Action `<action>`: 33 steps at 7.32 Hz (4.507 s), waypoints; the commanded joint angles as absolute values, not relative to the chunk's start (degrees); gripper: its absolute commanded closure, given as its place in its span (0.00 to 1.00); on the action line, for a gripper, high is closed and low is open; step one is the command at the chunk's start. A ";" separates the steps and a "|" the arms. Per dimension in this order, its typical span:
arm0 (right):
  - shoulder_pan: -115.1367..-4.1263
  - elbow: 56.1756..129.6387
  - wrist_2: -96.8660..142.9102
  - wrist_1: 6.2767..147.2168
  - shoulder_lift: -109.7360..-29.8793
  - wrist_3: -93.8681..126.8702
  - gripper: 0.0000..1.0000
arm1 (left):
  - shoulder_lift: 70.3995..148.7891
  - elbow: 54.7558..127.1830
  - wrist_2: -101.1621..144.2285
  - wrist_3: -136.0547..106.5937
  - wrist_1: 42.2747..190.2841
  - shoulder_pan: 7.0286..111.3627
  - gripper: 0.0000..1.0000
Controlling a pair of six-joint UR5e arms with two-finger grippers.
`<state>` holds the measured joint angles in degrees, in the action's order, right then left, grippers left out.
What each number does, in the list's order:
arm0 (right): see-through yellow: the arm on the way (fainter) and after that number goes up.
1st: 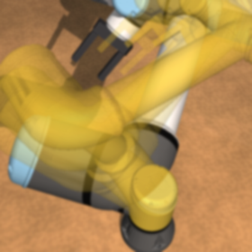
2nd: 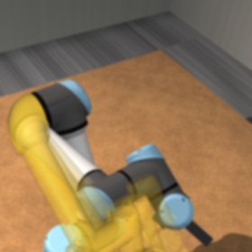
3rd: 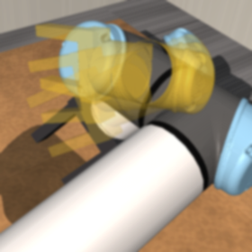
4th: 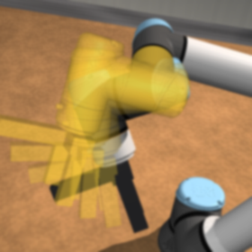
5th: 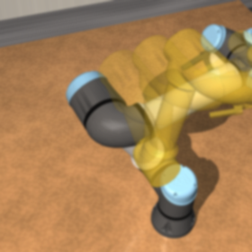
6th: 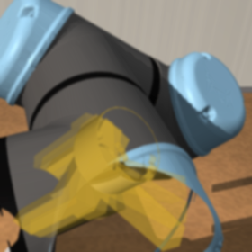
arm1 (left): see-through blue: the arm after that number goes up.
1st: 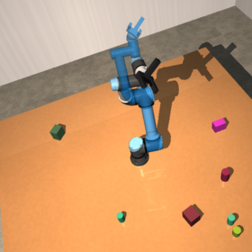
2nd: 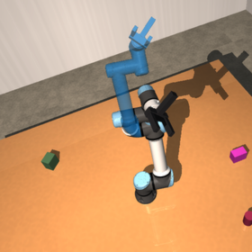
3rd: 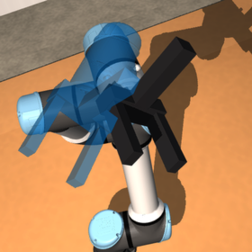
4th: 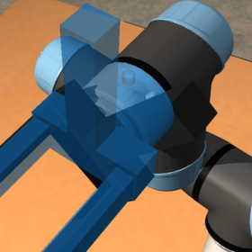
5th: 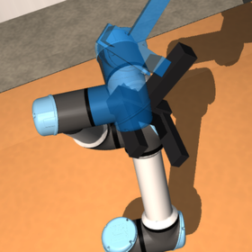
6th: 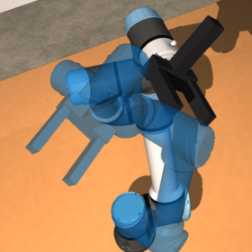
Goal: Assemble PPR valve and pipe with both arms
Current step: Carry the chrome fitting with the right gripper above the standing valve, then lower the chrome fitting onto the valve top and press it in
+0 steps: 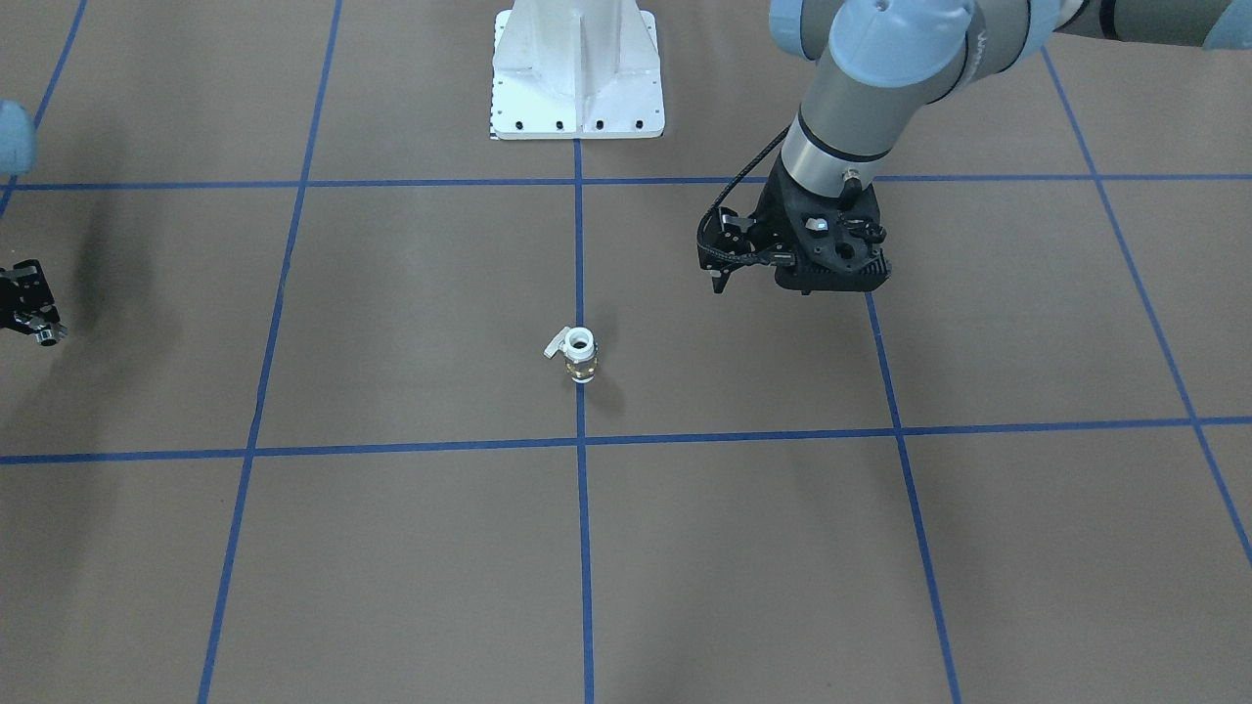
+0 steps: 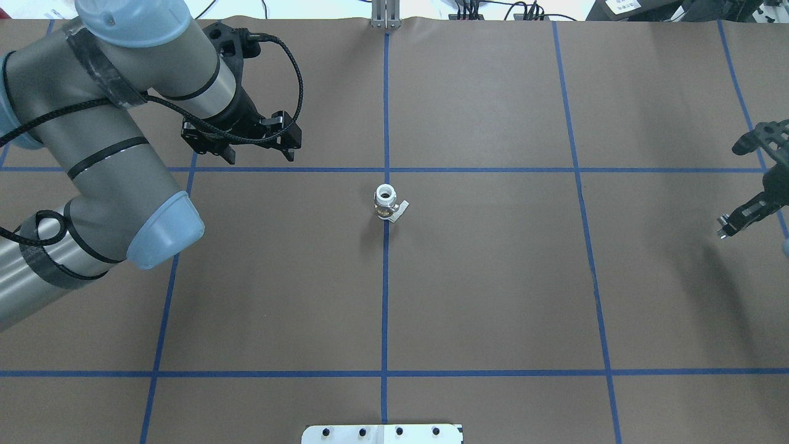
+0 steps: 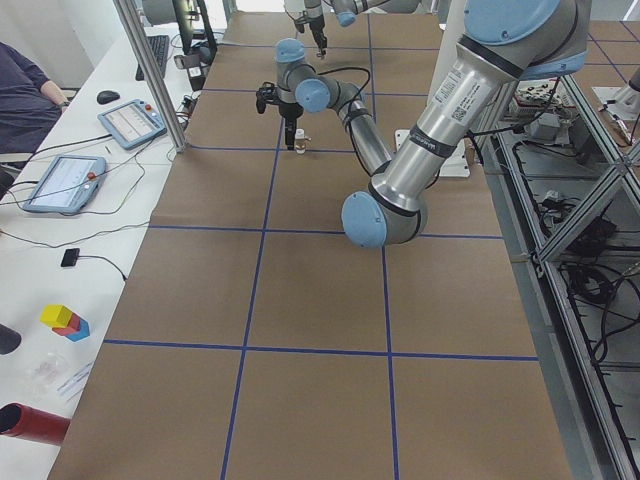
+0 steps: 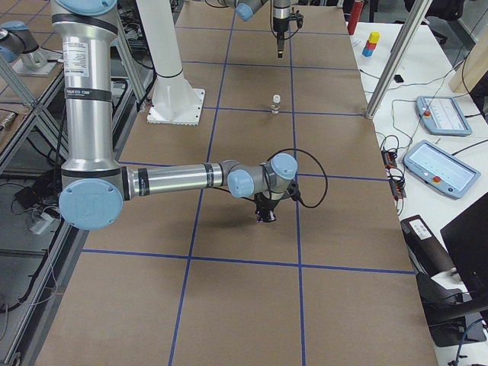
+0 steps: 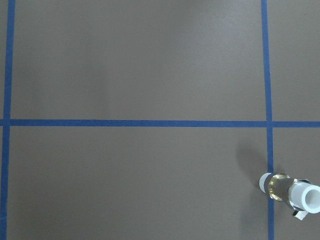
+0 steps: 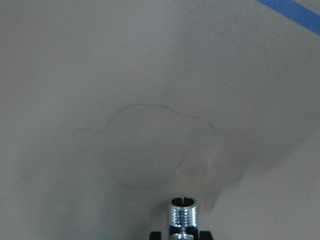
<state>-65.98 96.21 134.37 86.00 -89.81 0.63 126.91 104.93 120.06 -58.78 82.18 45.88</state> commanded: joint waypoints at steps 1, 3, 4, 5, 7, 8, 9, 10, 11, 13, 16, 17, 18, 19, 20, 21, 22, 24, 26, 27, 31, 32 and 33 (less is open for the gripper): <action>-69.78 104.03 135.79 105.80 -80.40 0.62 1.00 | 126.30 105.12 120.23 -58.62 82.18 45.97 0.00; -70.05 104.42 135.44 118.97 -66.24 3.84 1.00 | 123.86 106.60 120.24 -54.78 81.91 46.75 0.00; -67.70 104.50 135.44 118.66 -62.09 13.79 1.00 | 121.14 107.48 120.06 -50.32 82.00 48.32 0.00; -63.67 104.41 135.00 118.65 -57.70 22.59 1.00 | 118.68 108.27 120.23 -46.18 82.00 50.69 0.00; -56.20 103.80 130.64 118.39 -50.31 37.20 1.00 | 114.46 108.80 121.02 -40.72 82.52 53.51 0.00; -52.42 101.36 128.52 118.30 -46.79 43.18 1.00 | 112.00 110.37 123.98 -38.08 82.62 56.14 0.00; -49.69 98.55 126.32 116.13 -43.36 48.72 1.00 | 111.62 109.87 125.41 -33.10 82.10 58.86 0.00; -47.14 97.05 126.21 113.15 -41.59 54.52 1.00 | 110.49 109.60 125.51 -30.35 81.83 60.80 0.00; -45.98 91.46 126.47 112.51 -37.22 55.62 1.00 | 108.83 109.51 125.68 -28.15 82.17 62.13 0.00; -42.03 77.92 126.21 106.49 -29.46 58.42 1.00 | 107.75 109.95 126.38 -25.23 81.91 63.89 0.00; -39.12 74.18 125.16 98.79 -30.50 62.58 1.00 | 106.18 110.12 127.79 -22.32 81.91 64.78 0.00; -39.11 74.27 125.16 98.70 -30.41 62.58 1.00 | 105.56 110.30 128.14 -22.32 81.91 64.78 0.00; -39.11 74.44 125.16 98.79 -30.32 62.58 1.00 | 105.47 110.13 128.14 -22.32 81.91 64.78 0.00; -39.20 74.62 125.24 98.79 -30.41 62.58 1.00 | 105.47 109.95 128.14 -22.32 81.91 64.69 0.00; -39.20 74.62 125.16 98.79 -30.58 62.58 1.00 | 105.47 109.78 128.14 -22.32 81.91 64.60 0.00; -39.20 74.53 125.16 98.79 -30.76 62.49 1.00 | 105.47 109.78 128.14 -22.32 81.91 64.60 0.00; -39.20 74.53 125.16 98.79 -31.02 62.49 1.00 | 105.47 109.78 128.14 -22.41 81.91 64.51 0.00; -39.11 74.53 125.16 98.79 -31.02 62.49 1.00 | 105.47 109.78 128.14 -22.41 81.91 64.51 0.00; -39.11 74.36 125.16 98.70 -30.94 62.40 1.00 | 105.56 109.69 128.06 -22.41 81.91 64.60 0.00; -39.02 74.36 125.16 98.70 -30.94 62.14 1.00 | 105.56 109.60 128.06 -22.59 81.83 64.51 0.00; -38.76 74.18 125.16 98.70 -31.03 61.79 1.00 | 105.56 109.60 128.06 -22.67 81.83 64.51 0.00; -38.67 74.18 124.90 98.70 -31.11 61.79 1.00 | 105.47 109.51 128.06 -22.68 81.83 64.42 0.00; -38.67 74.09 124.81 98.70 -31.11 61.79 1.00 | 105.47 109.51 128.06 -22.85 81.83 64.42 0.00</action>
